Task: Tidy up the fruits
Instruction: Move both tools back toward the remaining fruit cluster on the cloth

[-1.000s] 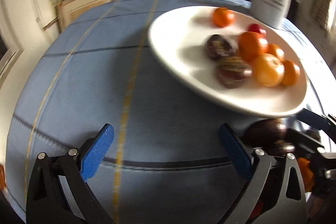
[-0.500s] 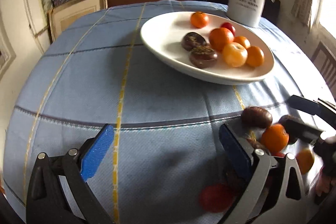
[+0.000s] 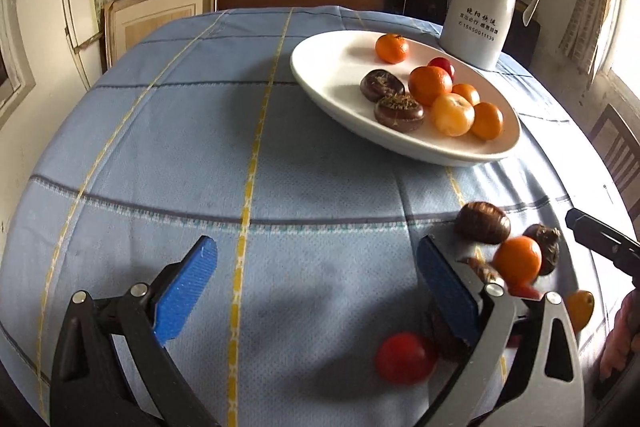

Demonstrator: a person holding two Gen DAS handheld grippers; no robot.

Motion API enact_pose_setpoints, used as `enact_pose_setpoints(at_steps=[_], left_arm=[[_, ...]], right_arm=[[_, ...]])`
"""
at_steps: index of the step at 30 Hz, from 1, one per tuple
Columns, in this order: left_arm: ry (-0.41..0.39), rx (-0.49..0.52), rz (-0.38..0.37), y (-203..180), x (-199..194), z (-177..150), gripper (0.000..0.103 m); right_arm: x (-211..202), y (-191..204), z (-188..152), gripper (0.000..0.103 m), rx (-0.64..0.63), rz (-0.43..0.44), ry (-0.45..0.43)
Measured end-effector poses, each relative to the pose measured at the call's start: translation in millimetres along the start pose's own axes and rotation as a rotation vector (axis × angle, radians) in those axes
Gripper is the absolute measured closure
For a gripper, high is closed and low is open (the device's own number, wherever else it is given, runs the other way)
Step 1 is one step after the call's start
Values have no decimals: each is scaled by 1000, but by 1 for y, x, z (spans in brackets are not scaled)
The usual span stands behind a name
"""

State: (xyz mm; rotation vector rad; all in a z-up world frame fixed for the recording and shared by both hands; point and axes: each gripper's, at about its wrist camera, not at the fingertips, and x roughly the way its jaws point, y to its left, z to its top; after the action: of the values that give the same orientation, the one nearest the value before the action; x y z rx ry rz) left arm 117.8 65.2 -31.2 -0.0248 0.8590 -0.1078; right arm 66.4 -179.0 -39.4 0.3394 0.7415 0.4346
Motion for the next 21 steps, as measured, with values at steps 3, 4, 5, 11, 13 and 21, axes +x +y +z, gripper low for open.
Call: enact_pose_setpoints(at_steps=[3,4,5,11,13,21], left_arm=[[-7,-23,-23,6,-8,-7,5],[-10,-29,-30,7,-10,-9,5],[-11,-34,-37,8,-13,-12,5],[-8,-18,-143,8,-30,-28,5],[5,25,-176,2,-33,-32,5],[38,343,-147,-33,-43,-52,5]], right_arm=[[-3,-1,-2,58,13,7,-3],[-4,-2,-3,60,19,12,-5],[-6,-3,-3,60,23,14,-10],[-20,4,-23,59,2,60,24],[-26,9,-30,59,-25,58,30],[-30,13,-41,54,-51,50,57]])
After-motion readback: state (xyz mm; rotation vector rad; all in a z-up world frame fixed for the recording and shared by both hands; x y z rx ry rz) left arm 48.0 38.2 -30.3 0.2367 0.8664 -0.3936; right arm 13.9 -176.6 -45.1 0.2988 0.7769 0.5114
